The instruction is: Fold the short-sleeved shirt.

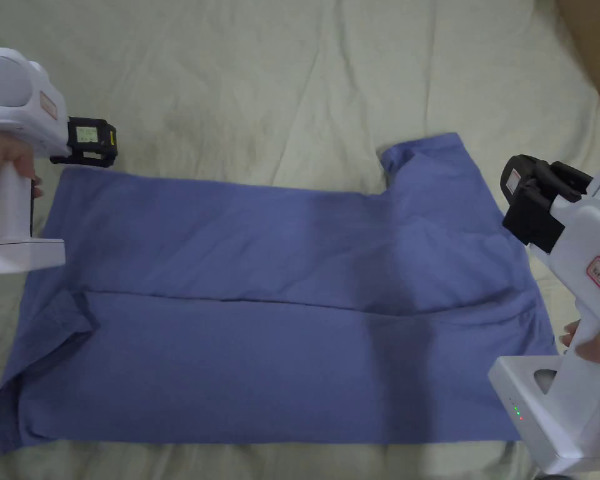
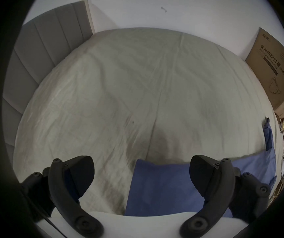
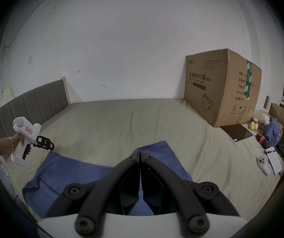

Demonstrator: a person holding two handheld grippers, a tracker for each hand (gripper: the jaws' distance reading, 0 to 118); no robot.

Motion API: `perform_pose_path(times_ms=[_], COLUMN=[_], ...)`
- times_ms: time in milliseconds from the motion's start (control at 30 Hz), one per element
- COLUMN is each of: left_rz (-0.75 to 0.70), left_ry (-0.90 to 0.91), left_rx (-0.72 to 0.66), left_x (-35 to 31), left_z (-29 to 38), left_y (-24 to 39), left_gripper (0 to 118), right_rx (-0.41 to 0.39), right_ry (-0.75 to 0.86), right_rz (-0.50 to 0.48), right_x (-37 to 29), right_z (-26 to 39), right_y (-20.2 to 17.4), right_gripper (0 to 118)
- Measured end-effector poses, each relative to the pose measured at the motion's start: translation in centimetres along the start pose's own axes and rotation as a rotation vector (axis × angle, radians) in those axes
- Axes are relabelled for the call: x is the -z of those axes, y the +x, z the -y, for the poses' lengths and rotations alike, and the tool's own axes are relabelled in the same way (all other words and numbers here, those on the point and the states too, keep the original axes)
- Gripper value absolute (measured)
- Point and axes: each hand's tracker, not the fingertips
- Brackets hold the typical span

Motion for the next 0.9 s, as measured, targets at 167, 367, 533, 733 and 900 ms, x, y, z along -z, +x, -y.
perform_pose_path(times_ms=[167, 367, 533, 733, 900], left_rz=[0.005, 0.048, 0.121, 0.16, 0.146], left_ry=[-0.098, -0.051, 0.078, 0.206, 0.255], left_rx=[0.004, 0.016, -0.035, -0.049, -0.052], left_x=[2.6, 2.7, -1.1, -5.8, -8.4], left_z=[0.4, -0.2, -0.3, 0.7, 2.8], left_y=[-1.0, -0.9, -1.0, -1.9, -1.4], left_gripper=[55, 0, 0, 0, 0], right_rx=[0.008, 0.012, 0.018, -0.021, 0.099], right_ry=[-0.045, -0.061, -0.083, -0.147, -0.308], right_rz=[0.009, 0.011, 0.01, 0.06, 0.044], right_x=[1.4, 1.6, 1.6, 3.7, 7.6], right_z=[1.0, 1.4, -0.1, -3.8, -5.9], right_y=[0.5, 0.4, 1.4, 4.2, 7.2], right_gripper=[0, 0, 0, 0, 84])
